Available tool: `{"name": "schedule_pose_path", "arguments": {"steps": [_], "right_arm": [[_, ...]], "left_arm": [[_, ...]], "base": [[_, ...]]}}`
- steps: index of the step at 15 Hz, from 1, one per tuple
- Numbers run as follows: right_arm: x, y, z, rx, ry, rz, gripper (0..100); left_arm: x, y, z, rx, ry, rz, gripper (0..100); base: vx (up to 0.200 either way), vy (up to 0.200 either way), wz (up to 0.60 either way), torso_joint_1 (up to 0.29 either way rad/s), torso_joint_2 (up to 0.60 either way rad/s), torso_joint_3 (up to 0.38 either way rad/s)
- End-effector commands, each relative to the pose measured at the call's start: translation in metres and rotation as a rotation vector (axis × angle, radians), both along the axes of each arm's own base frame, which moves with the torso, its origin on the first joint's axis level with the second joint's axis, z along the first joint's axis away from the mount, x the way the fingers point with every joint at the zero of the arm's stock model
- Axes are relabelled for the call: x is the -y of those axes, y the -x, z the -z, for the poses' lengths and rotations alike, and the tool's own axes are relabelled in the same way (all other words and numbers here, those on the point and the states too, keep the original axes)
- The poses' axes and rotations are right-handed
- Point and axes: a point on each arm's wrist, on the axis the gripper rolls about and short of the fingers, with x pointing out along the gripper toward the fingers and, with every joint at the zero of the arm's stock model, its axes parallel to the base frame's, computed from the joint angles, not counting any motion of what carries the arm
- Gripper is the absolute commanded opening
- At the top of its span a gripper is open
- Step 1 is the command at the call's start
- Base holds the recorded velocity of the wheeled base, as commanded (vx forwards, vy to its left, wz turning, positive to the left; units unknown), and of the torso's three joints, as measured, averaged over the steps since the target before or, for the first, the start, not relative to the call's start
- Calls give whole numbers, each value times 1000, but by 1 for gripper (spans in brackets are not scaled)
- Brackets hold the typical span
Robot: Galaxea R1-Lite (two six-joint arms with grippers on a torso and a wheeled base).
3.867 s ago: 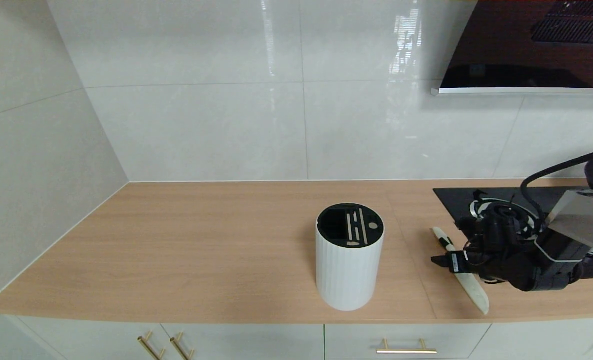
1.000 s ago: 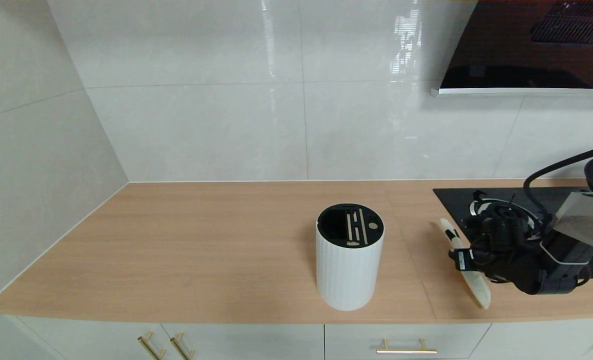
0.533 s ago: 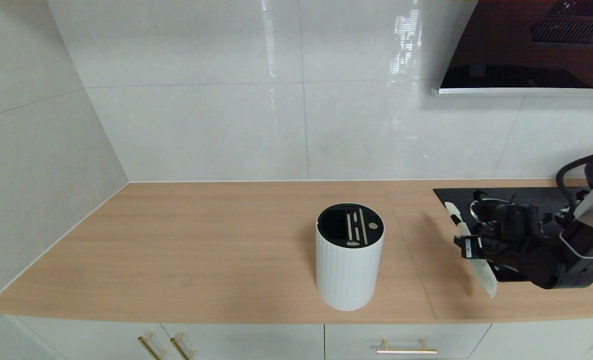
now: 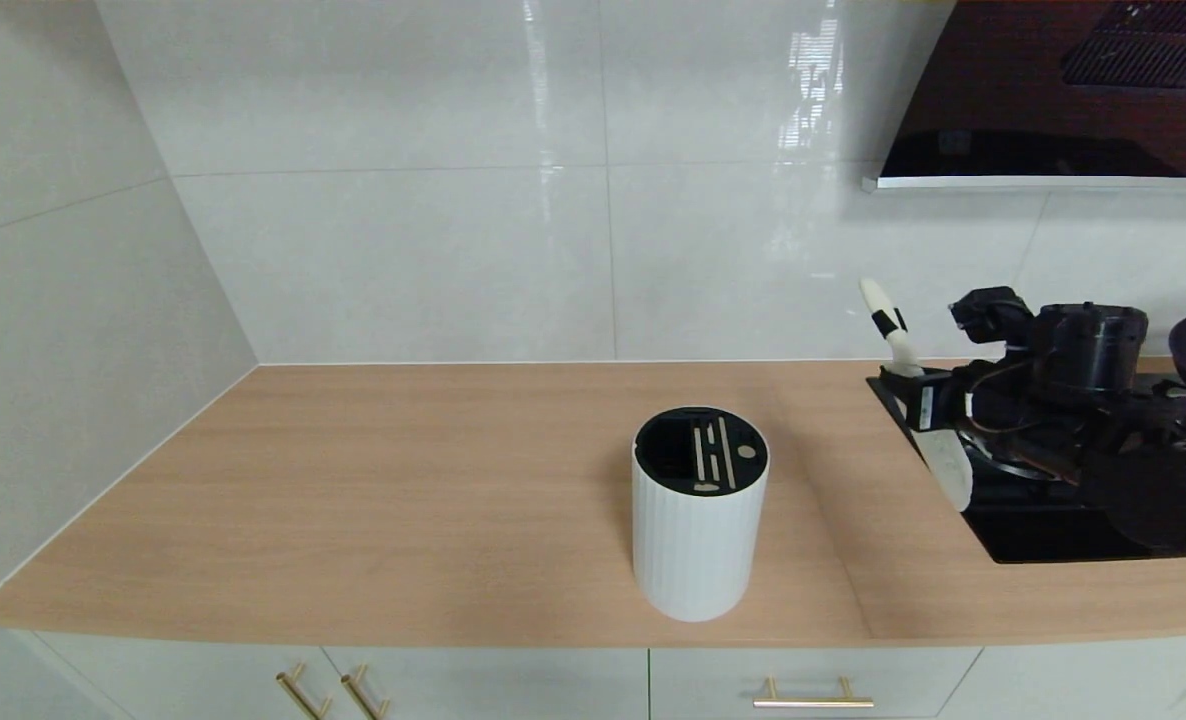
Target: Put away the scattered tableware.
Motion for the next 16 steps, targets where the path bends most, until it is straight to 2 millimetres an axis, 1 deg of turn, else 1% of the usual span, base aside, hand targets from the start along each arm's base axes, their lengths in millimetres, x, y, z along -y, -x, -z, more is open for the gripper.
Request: {"name": "schedule_pose_path", "arguments": {"steps": [1,3,4,5,6,7,8,9,10,11,12,13,14,15,16], "right_arm": [[-19,10,-45,140,-26,-58,0],[-27,9,-53,165,-31,-81,0],[-35,8,-61,180,-36,-102,0],[-42,9,-64,178,-37,-120,0],[-51,16,-67,169,-38,-146,0],[-56,19,-66,155,-34,-153,0],[-62,23,-68,154,-34,-156,0],[-73,32,-68,151,-32,-167,0],[-84,41,-67,144,-31,-191,0],[-91,47,-66,141,-31,-210,0],[-99,52,-63,129,-28,-233,0],[-104,56,-60,115,-23,-252,0],[-107,58,-57,103,-19,-258,0],[-111,62,-55,99,-19,-272,0],[-115,68,-56,98,-18,-284,0]], "left_arm": [[2,-94,-67,-251,-19,48,100],[10,-143,-77,-312,-7,103,100],[24,-180,-78,-322,72,163,100],[38,-203,-79,-303,147,209,100],[58,-228,-78,-259,236,274,100],[71,-242,-75,-231,280,313,100],[82,-253,-70,-219,301,344,100],[109,-273,-51,-221,305,414,100],[122,-281,-42,-237,311,453,100],[133,-287,-38,-267,336,511,100],[144,-289,-38,-322,406,619,100],[150,-292,-40,-385,485,736,100],[154,-296,-42,-424,518,821,100],[158,-305,-43,-430,540,876,100],[162,-315,-45,-401,548,891,100]], "base": [[0,0,0,0,0,0],[0,0,0,0,0,0],[0,0,0,0,0,0],[0,0,0,0,0,0],[0,0,0,0,0,0],[0,0,0,0,0,0],[0,0,0,0,0,0],[0,0,0,0,0,0],[0,0,0,0,0,0],[0,0,0,0,0,0],[0,0,0,0,0,0],[0,0,0,0,0,0],[0,0,0,0,0,0],[0,0,0,0,0,0],[0,0,0,0,0,0]]}}
